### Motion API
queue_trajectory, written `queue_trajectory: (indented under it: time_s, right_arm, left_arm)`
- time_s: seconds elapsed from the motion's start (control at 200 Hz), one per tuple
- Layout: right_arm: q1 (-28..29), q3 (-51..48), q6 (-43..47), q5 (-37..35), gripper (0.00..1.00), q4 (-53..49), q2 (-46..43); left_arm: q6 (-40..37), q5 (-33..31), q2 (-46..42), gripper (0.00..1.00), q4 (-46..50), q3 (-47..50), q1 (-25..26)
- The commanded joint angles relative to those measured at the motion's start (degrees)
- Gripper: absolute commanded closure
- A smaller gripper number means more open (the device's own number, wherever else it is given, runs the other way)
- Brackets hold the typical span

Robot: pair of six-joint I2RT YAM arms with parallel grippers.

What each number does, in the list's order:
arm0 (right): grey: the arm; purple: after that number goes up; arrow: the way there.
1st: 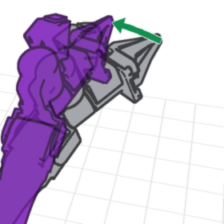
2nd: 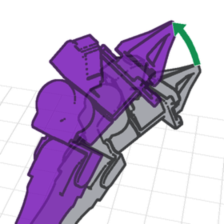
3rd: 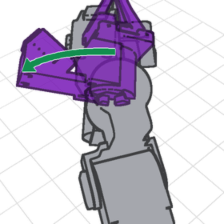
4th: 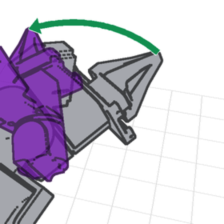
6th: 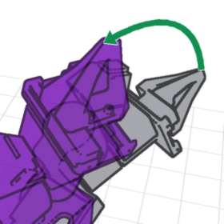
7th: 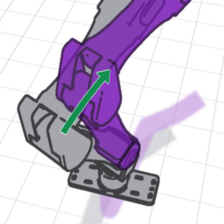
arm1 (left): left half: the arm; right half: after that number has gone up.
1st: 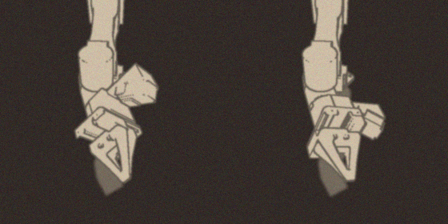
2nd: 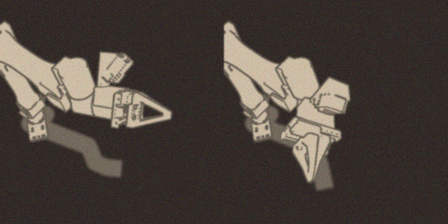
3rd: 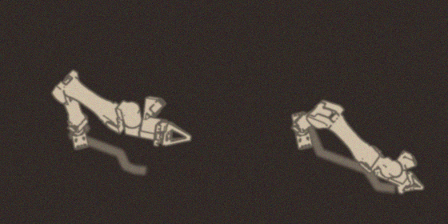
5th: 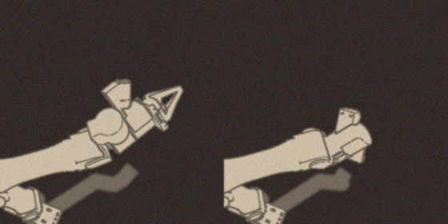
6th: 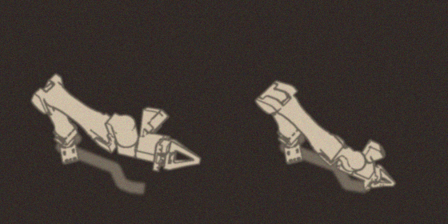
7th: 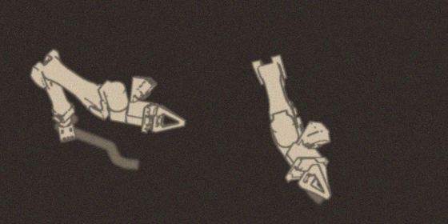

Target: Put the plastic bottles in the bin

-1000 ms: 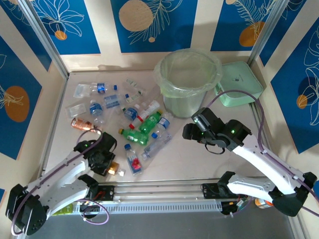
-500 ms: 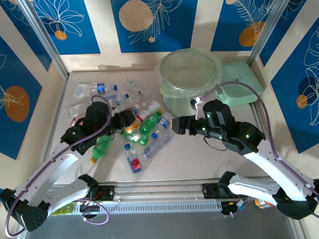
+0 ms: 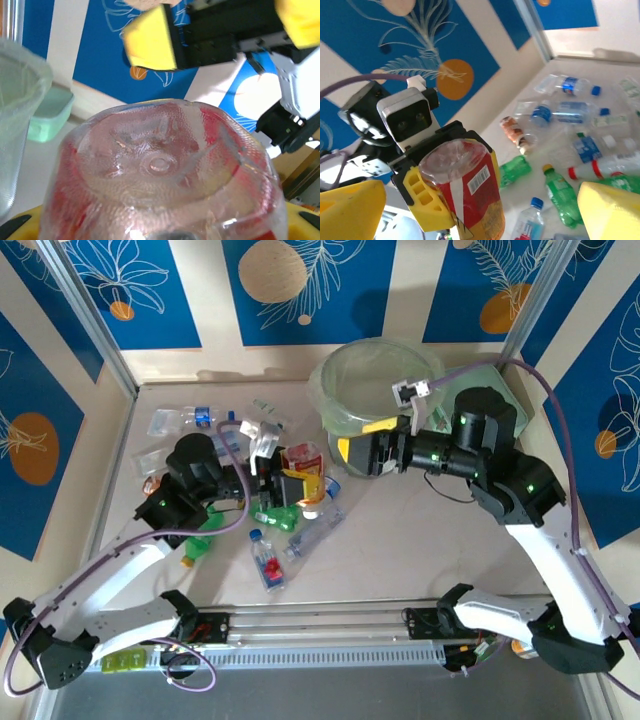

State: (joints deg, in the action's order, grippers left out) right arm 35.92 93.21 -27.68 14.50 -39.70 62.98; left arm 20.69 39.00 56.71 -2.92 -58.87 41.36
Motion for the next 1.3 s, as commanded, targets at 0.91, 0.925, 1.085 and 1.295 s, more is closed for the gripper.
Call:
queue_trajectory:
  time_s: [0.91,0.925,1.085,1.295]
  right_arm:
    - [-3.6,-15.7,0.8,30.9,0.21,14.0,-2.6]
    - [-3.6,-15.6,0.7,30.9,0.21,13.8,-2.2]
    - [-4.8,-12.7,0.2,29.9,0.23,12.2,1.2]
    - [-5.1,-9.3,0.9,28.6,0.29,9.8,5.5]
  left_arm:
    - [49.9,3.6,12.9,0.71,-64.2,4.3,-9.0]
    - [51.1,3.9,13.7,0.71,-65.6,4.0,-9.0]
    - [52.2,5.5,15.4,0.73,-68.1,3.4,-8.9]
    - [49.0,6.2,13.3,0.73,-62.6,3.1,-8.8]
